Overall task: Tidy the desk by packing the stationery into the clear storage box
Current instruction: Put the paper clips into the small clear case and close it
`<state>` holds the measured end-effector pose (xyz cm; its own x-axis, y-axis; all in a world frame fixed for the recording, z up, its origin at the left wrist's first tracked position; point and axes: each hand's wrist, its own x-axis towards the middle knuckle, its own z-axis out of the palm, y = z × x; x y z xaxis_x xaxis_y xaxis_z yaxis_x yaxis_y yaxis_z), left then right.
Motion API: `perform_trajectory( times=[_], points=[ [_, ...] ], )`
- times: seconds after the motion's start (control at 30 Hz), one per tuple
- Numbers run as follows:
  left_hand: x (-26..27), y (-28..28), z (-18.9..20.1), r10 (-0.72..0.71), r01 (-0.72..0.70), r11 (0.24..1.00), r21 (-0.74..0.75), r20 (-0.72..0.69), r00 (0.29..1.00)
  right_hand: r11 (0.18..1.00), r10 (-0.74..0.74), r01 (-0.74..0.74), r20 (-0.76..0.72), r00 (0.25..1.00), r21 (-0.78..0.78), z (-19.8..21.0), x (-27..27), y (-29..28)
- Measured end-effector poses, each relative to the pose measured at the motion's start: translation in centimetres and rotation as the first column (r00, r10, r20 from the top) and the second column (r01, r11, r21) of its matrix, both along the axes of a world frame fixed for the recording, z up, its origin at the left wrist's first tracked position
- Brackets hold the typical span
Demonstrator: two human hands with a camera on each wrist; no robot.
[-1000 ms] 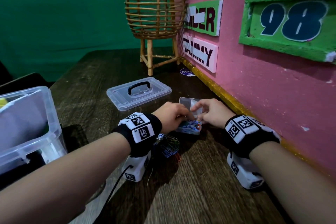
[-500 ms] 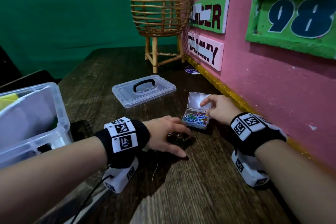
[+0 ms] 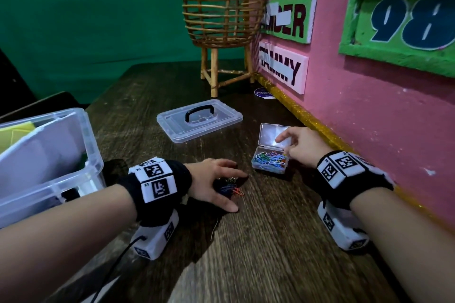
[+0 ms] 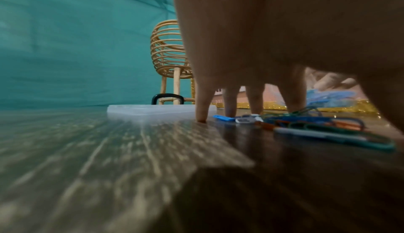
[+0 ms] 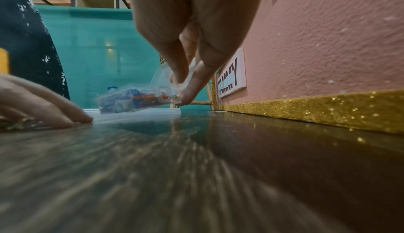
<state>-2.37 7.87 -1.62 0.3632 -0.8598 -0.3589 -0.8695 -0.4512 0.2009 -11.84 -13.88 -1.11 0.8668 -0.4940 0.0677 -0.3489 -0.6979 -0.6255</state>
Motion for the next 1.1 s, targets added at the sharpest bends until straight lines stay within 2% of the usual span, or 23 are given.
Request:
perform_trajectory(
  times=[0.07,0.27,0.57,0.67,0.83,0.9,1.0,1.1],
  points=[
    [0.0,0.0,0.2,-0.011,0.011,1.000,-0.017,-0.005,1.000,1.000,-0.002,0.002,-0.010,1.000,0.004,0.0,0.0,0.0],
    [0.0,0.1,0.5,0.032,-0.030,0.976,-0.214,0.008,0.999,1.000,0.016,-0.015,-0.038,0.999,0.013,-0.1,-0.1,0.0],
    [-0.1,-1.3,0.8,0.068,-0.041,0.954,-0.297,0.082,0.994,0.998,0.057,-0.054,-0.068,0.996,0.035,-0.2,0.0,0.1],
    [-0.1,-2.3,1.0,0.095,-0.056,0.908,-0.416,0.073,0.993,0.996,0.077,-0.074,-0.059,0.995,0.054,-0.3,0.0,0.0],
    [-0.6,-5.0,1.3,0.072,0.007,0.830,-0.558,0.119,0.990,0.989,0.119,-0.113,-0.056,0.991,0.094,-0.3,0.2,0.0],
    [-0.9,-6.1,1.3,0.048,0.021,0.832,-0.554,0.109,0.993,0.988,0.130,-0.125,-0.052,0.990,0.095,-0.3,0.1,0.0],
    [-1.1,-7.1,1.2,0.012,0.034,0.893,-0.449,0.100,0.995,0.989,0.127,-0.122,-0.054,0.990,0.086,-0.3,0.0,0.1],
    [-1.0,-7.1,1.0,0.053,-0.003,0.879,-0.476,0.090,0.995,0.989,0.122,-0.116,-0.061,0.991,0.088,-0.3,0.0,0.1]
  ],
)
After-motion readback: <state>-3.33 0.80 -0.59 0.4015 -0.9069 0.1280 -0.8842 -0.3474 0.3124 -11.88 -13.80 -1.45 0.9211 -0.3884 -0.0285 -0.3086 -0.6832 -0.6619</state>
